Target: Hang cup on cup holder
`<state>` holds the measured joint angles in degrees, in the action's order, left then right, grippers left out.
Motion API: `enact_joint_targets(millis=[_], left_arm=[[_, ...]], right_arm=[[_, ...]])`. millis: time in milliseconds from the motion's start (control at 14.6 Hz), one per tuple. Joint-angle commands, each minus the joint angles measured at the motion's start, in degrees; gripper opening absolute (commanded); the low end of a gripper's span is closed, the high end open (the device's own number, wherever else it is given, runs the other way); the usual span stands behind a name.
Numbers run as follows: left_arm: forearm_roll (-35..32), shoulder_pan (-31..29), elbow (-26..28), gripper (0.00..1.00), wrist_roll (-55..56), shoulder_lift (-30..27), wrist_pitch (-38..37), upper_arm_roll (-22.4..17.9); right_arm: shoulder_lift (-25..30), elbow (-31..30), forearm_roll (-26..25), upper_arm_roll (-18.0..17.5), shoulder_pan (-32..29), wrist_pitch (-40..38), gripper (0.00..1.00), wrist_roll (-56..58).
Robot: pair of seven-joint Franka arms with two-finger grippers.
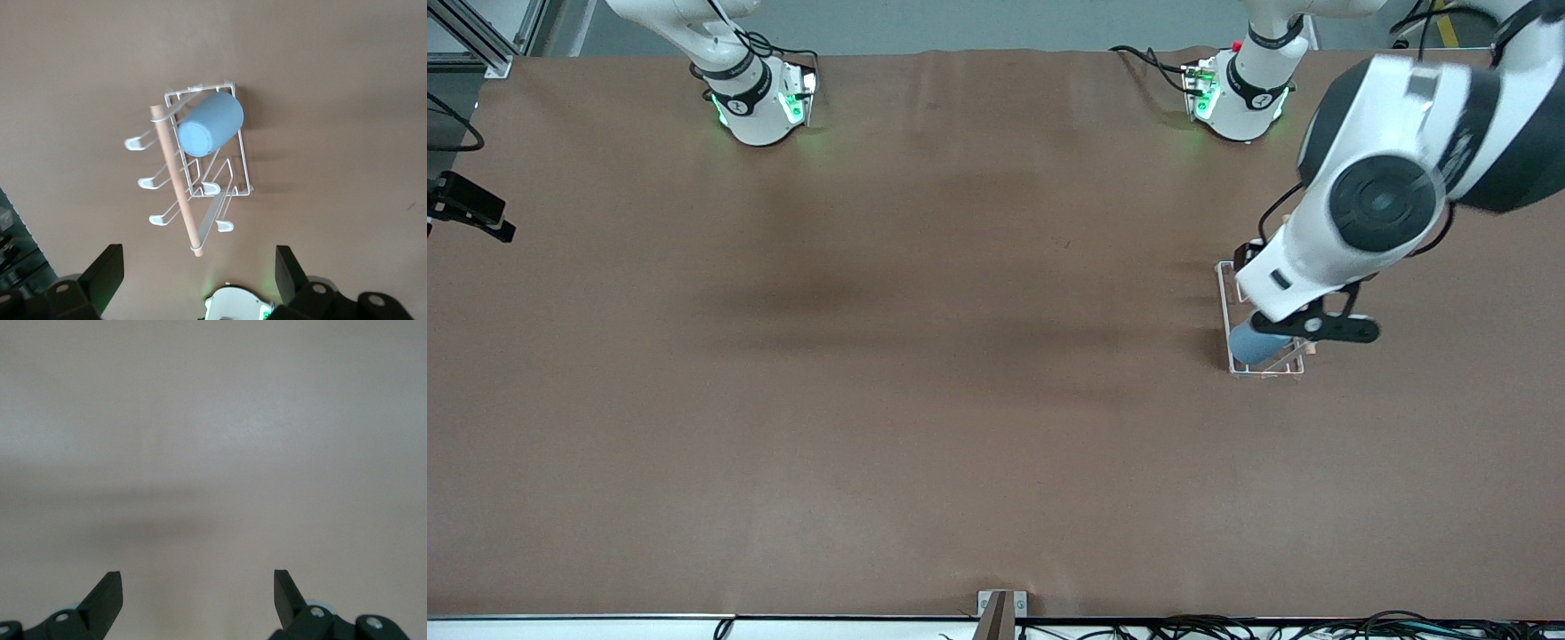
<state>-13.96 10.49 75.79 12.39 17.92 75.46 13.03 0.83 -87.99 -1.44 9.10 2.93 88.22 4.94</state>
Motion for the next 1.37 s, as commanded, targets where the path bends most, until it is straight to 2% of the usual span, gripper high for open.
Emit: enact_joint_targets(millis=[0,206,412,549,686,824,961,1167,1304], left_arm=[[0.60,-0.46,-0.03,1.00,0.44,-5.16,0.48,0.15],[1.48,-2.49,-4.33,1.00,0.17,-7.89,0.56,0.15],[2.10,-2.58,-4.25,1.00,0.88,-10.53,0.56,0.15],[5.42,-5.20,-4.08,1.00,0.79,-11.59,0.48,0.06],[10.95,-8.89,-3.99,1.00,0.44,-12.12,0.48,0.06],[13.07,-11.63,-3.12,1.00,0.09,-12.99,0.48,-0.11],[14.22,-11.63,1.53,1.00,-0.09,-16.24,2.22,-0.90],[14.67,-10.32,10.66,1.00,-2.71,-22.47,6.97,-5.20],[14.49,-10.31,16.91,1.00,-5.61,-26.17,10.04,-7.05]], right_arm=[[0.49,0.01,-0.84,-0.22,0.23,0.19,1.00,-1.07],[0.40,-0.07,-0.67,-0.14,0.05,-0.24,1.00,-0.99],[0.49,0.10,-0.67,-0.05,0.14,-0.33,1.00,-1.07],[0.57,0.01,-0.58,-0.75,0.06,-0.42,1.00,-1.07],[0.57,0.10,-0.67,-3.64,-1.17,-0.42,1.00,-1.16],[0.49,0.10,-0.67,-4.00,-1.26,-1.29,1.00,-2.74],[0.49,0.10,-0.58,-4.18,-1.70,-2.53,1.00,-2.74],[0.49,0.28,-0.32,-7.86,-4.77,-2.44,1.00,-2.74],[0.49,0.37,-0.32,-8.05,-5.13,-2.53,1.00,-2.74]])
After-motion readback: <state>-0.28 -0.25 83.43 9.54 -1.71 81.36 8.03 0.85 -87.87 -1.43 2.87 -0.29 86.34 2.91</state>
